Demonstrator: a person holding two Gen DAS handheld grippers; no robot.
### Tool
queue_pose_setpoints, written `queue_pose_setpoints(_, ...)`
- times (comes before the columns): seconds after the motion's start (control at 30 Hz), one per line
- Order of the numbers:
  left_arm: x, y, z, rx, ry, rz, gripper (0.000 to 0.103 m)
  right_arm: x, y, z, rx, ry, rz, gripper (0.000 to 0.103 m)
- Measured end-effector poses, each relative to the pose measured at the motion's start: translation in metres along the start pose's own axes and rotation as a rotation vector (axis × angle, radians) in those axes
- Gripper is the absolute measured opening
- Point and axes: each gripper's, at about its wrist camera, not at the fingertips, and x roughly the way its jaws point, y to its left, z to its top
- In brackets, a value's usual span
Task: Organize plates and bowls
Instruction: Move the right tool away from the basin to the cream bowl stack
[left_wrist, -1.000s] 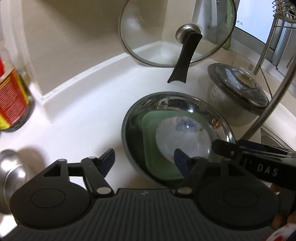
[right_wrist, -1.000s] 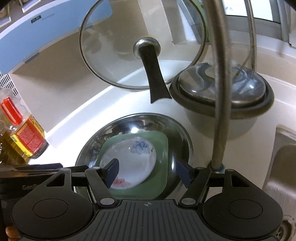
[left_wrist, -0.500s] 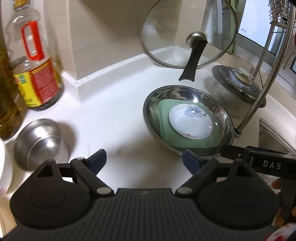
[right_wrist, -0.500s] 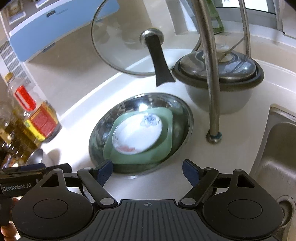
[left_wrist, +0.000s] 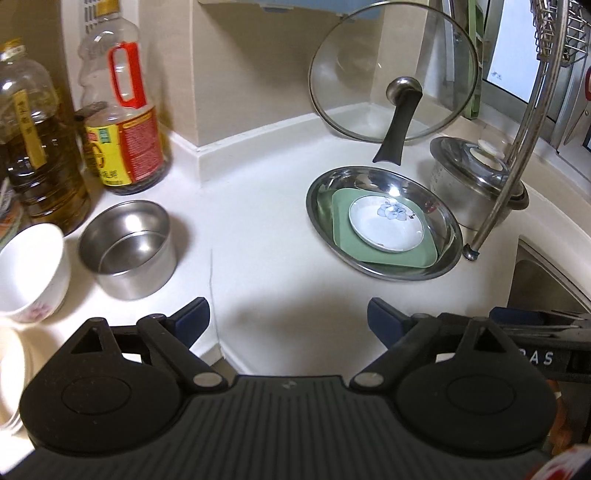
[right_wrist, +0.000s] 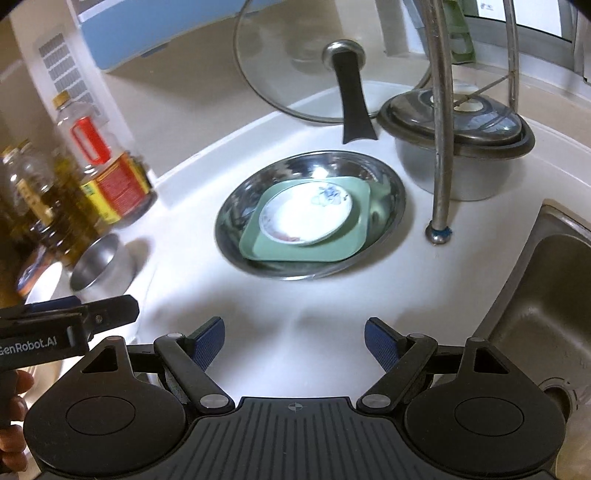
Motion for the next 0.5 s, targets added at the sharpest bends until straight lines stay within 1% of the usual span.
queue_pose_setpoints(0.2,-0.025,-0.001,-0.017,-0.041,-0.026,0.049,0.093,-0.013,0.004,-0.01,-0.037,0.023,0.036,0.083)
queue_pose_setpoints(0.3,-0.038,0.001,-0.027,-0.066,-0.035,0.068,0.093,-0.019,0.003,-0.015,-0.038,0.017,0.061,0.083)
queue_pose_setpoints(0.4,-0.051,0.003,-0.036,-0.089,-0.041,0.088,0.093,-0.025,0.005,-0.021,-0.065,0.014,0.082,0.083)
queue_pose_setpoints(0.5,-0.063,0.004,-0.047,-0.119,-0.042,0.099,0.093,-0.031,0.008,-0.027,-0.083,0.019,0.124,0.083)
